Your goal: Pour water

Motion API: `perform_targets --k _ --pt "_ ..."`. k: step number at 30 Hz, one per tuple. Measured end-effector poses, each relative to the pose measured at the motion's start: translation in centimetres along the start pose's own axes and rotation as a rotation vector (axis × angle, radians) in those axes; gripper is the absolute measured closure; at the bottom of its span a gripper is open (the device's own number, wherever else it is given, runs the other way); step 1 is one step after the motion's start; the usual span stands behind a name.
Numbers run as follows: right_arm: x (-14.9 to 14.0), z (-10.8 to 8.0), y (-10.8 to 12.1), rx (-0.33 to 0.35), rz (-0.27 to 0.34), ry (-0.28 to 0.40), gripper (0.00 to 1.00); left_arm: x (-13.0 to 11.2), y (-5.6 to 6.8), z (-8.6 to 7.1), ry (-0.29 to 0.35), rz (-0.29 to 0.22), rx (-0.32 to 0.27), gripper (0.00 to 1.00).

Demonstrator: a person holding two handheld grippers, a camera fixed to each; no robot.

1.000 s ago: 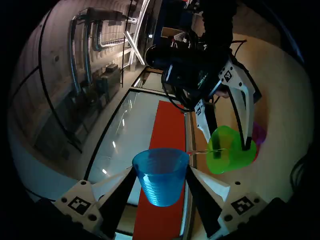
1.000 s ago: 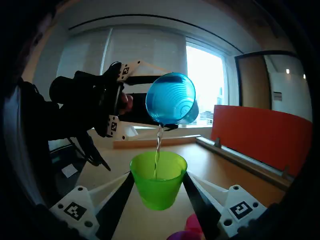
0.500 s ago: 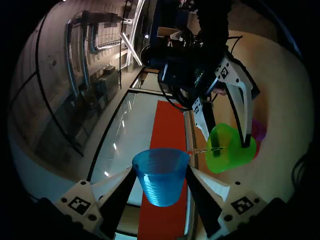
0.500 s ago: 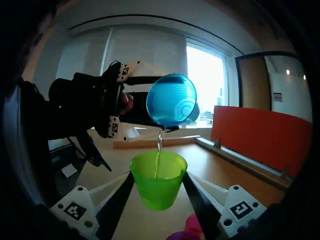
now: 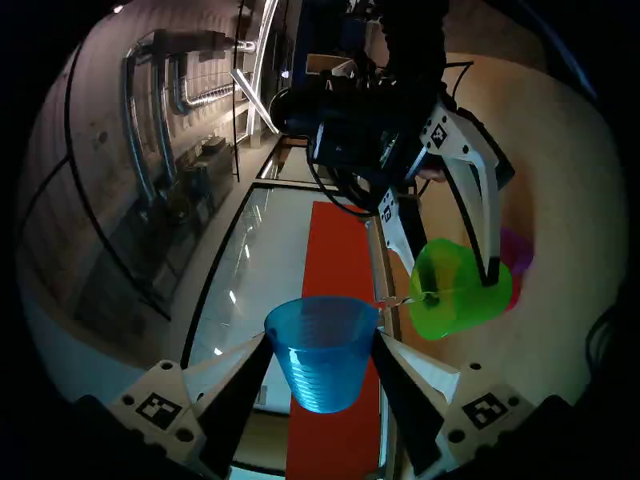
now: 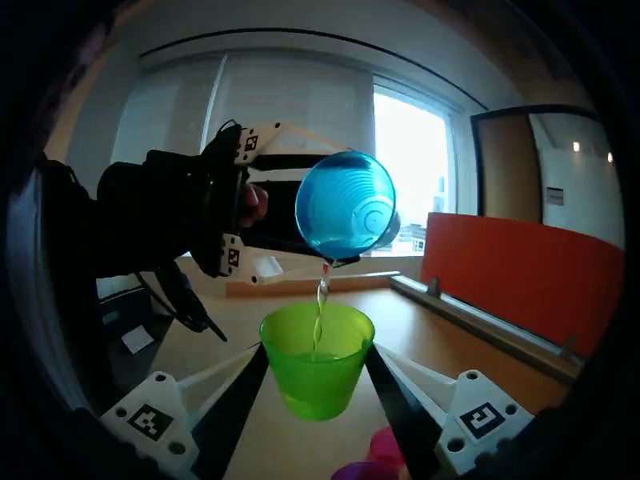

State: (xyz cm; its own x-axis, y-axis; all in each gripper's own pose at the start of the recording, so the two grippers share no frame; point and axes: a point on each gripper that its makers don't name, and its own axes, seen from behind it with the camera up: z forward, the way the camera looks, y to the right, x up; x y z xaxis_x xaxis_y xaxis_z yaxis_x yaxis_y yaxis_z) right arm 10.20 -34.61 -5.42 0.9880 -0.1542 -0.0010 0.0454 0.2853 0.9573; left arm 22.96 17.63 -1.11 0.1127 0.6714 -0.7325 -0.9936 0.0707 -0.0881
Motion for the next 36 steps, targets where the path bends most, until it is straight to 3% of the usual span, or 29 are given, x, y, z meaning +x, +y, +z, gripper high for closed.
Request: perform_targets --k 36 --pt "-0.05 0.23 0.00 -0.001 0.000 0.002 0.12 0.29 -0.68 -0.10 -0.007 0.117 0.001 0.15"
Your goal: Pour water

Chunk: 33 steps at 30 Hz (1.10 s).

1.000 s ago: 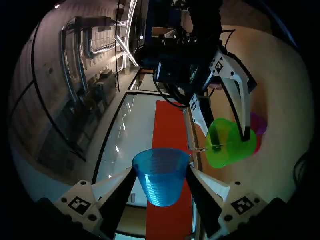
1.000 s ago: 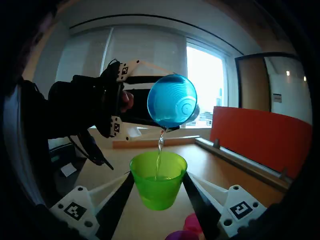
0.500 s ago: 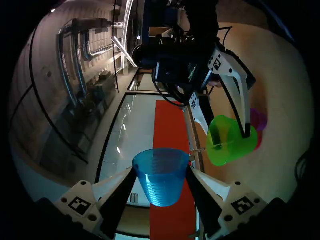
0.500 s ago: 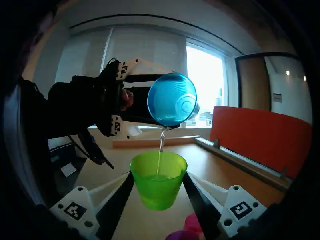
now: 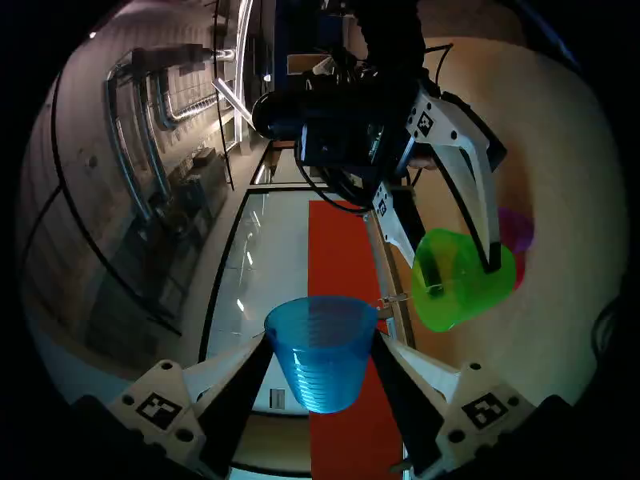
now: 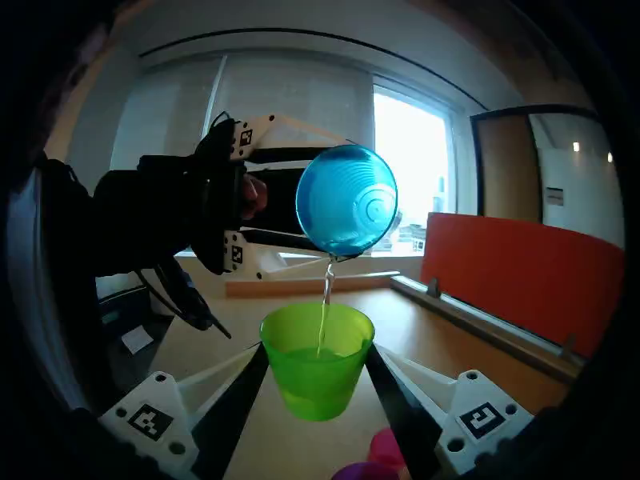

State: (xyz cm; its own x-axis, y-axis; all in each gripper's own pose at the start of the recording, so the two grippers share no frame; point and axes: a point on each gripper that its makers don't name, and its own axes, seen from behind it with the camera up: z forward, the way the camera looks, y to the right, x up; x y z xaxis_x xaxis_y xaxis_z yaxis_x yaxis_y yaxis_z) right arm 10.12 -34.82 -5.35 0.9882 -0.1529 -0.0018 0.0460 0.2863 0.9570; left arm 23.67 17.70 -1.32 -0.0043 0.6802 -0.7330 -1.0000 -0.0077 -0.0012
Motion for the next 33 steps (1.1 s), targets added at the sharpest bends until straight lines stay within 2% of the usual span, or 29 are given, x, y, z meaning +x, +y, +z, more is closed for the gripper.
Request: perform_targets --k 22,33 --pt "0.10 -0.02 0.30 -0.005 -0.002 0.004 0.12 0.46 0.18 -0.03 0.004 0.035 0.000 0.15" --pt "0.15 -0.05 0.37 -0.009 -0.003 0.005 0.12 0.27 0.12 0.13 0.000 0.005 -0.002 0.15"
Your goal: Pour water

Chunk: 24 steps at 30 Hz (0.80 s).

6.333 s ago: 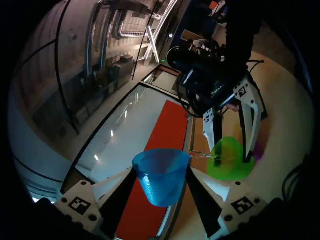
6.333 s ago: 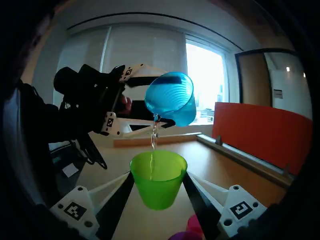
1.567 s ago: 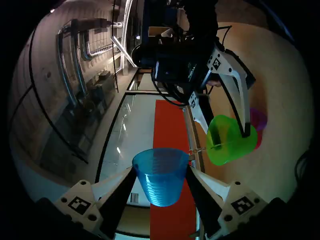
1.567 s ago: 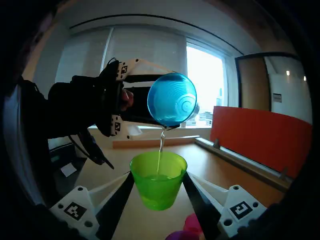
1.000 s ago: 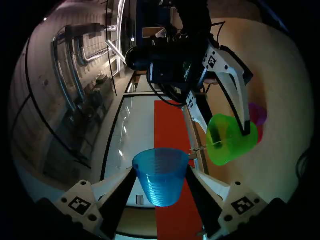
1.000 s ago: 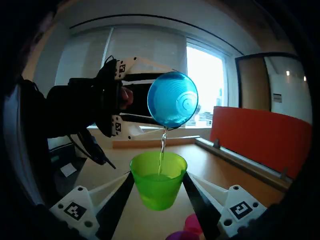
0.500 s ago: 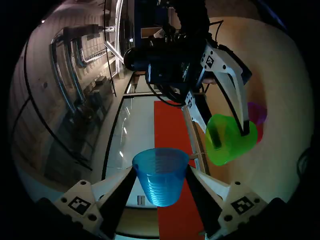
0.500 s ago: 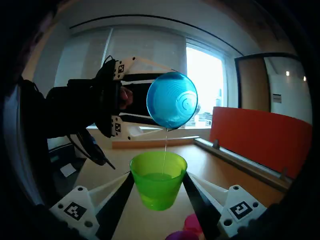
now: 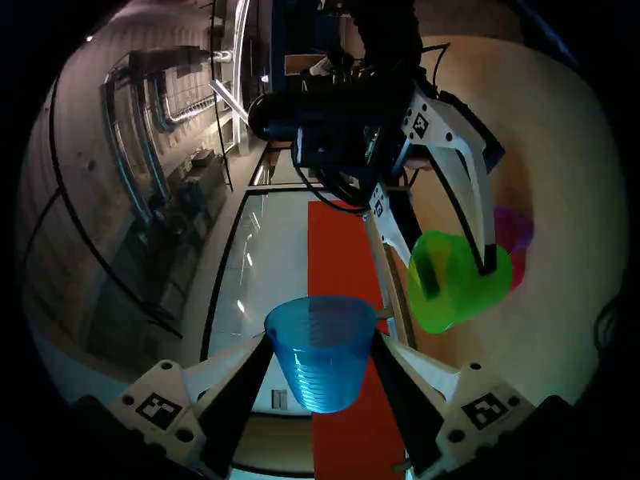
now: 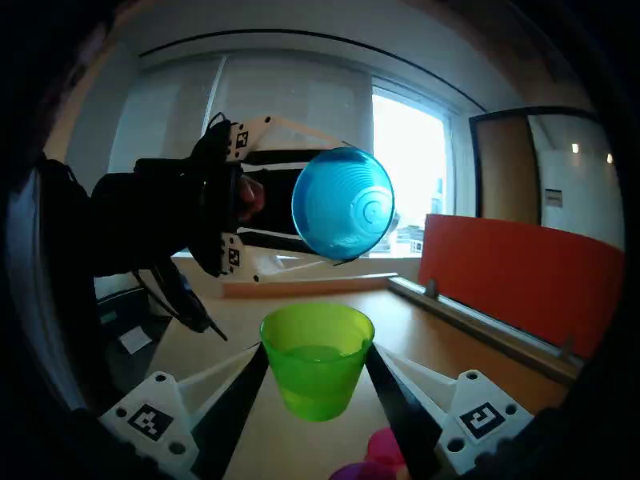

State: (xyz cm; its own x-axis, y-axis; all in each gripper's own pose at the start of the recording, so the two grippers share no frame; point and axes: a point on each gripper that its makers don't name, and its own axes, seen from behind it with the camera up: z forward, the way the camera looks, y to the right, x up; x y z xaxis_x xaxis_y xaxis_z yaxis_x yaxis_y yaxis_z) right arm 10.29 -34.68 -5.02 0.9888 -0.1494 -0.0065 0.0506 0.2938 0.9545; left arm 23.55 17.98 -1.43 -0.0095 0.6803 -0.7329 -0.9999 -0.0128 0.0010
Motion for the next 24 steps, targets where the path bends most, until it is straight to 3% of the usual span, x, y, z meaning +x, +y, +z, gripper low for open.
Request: perform_targets --k 24 --pt "0.5 -0.4 0.2 -0.012 0.000 0.006 0.12 -1.1 -0.4 -0.1 -0.031 -0.161 0.023 0.15"
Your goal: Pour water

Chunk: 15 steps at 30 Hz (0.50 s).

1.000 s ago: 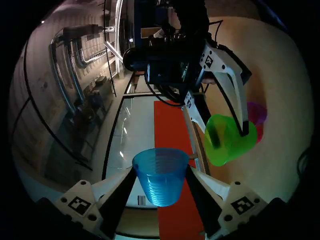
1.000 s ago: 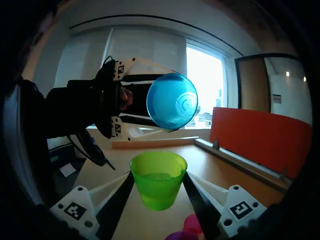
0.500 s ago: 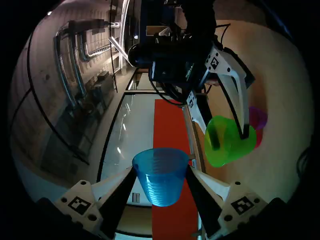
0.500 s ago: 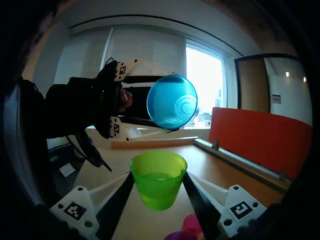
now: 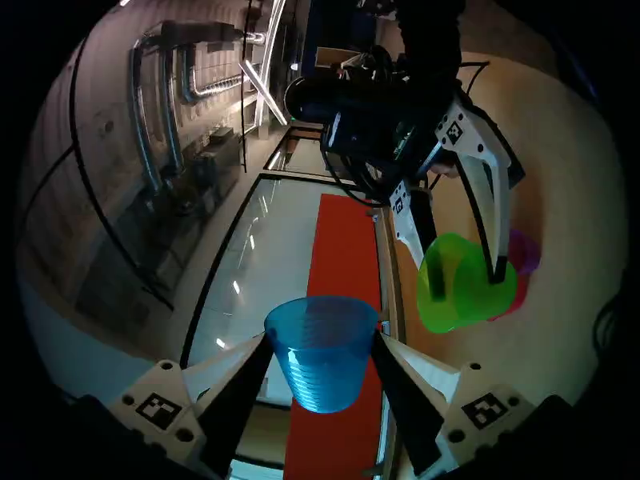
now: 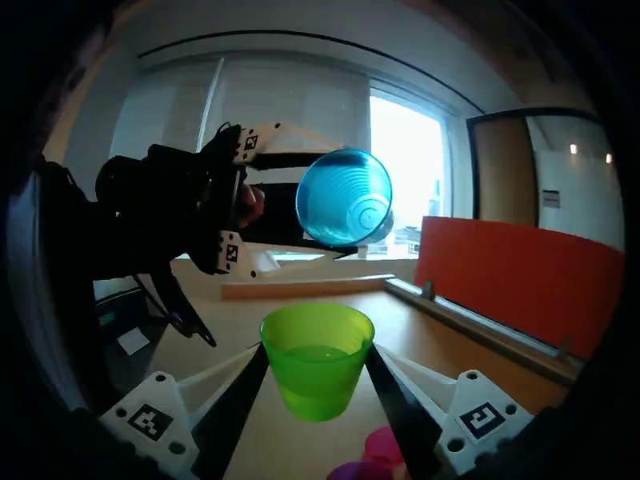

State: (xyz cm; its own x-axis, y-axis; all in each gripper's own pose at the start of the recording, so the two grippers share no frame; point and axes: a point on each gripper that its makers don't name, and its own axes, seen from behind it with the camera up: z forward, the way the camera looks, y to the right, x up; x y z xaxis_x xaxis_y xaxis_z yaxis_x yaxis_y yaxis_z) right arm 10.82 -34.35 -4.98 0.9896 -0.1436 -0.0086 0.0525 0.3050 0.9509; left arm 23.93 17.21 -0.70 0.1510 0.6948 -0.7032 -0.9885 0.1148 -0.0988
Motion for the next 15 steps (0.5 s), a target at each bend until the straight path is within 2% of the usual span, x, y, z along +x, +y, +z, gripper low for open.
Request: perform_targets --k 6,15 --pt "0.17 -0.12 -0.08 -0.003 -0.005 0.002 0.12 -0.22 0.19 -0.07 -0.005 -0.036 0.004 0.15" --pt "0.47 -0.26 -0.07 -0.009 -0.008 0.009 0.12 -0.46 0.09 -0.28 0.001 -0.159 0.015 0.15"
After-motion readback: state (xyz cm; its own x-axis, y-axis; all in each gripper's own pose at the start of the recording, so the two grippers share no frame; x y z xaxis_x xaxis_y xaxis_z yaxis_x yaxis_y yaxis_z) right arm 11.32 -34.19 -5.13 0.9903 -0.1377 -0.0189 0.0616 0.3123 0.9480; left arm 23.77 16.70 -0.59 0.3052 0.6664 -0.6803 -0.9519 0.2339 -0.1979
